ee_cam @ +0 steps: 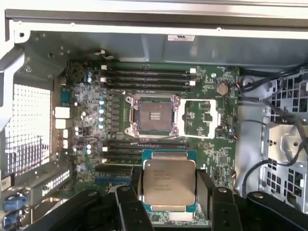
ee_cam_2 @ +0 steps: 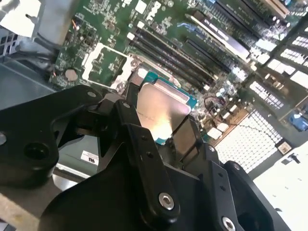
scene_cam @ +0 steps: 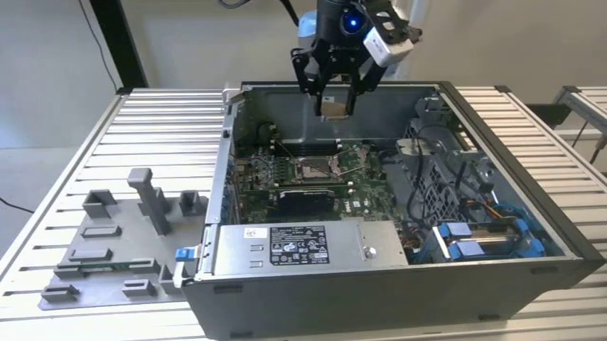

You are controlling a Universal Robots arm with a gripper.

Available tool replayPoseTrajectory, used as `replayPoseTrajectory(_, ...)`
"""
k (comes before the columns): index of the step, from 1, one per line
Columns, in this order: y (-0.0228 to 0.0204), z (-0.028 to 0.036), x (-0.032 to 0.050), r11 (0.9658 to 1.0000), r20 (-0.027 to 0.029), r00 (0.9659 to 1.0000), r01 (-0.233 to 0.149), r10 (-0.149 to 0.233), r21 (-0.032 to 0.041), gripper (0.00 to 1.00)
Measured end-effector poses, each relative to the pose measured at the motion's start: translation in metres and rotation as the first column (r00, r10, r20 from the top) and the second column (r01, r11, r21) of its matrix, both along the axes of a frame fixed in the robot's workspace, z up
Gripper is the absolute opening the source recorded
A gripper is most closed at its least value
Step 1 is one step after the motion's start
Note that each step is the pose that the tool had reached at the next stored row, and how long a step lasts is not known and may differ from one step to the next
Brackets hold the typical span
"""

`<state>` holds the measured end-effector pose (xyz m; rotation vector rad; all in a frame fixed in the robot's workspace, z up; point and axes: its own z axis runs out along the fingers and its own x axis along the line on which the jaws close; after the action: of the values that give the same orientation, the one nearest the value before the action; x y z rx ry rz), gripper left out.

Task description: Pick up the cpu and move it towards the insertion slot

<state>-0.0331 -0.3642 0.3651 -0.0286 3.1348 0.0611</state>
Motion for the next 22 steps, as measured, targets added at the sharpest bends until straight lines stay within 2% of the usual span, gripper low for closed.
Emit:
replayPoseTrajectory(4,0.0106,0.0000,-0.0056,1.0000,-0.0001,1.0000,0.000,0.000,-0.0001,0.00)
replayPoseTrajectory(9,0.0273,0.0000,-0.0066,1.0000,-0.0001,1.0000,0.000,0.000,-0.0003,0.00)
replayPoseTrajectory(10,0.0296,0.0001,-0.0071,1.0000,-0.0001,1.0000,0.000,0.000,-0.0004,0.00)
replayPoseTrajectory(12,0.0314,0.0001,-0.0089,1.0000,-0.0001,1.0000,0.000,0.000,-0.0004,0.00)
replayPoseTrajectory(22,0.0315,0.0000,-0.0101,1.0000,0.0034,1.0000,-0.002,0.002,-0.0003,0.00)
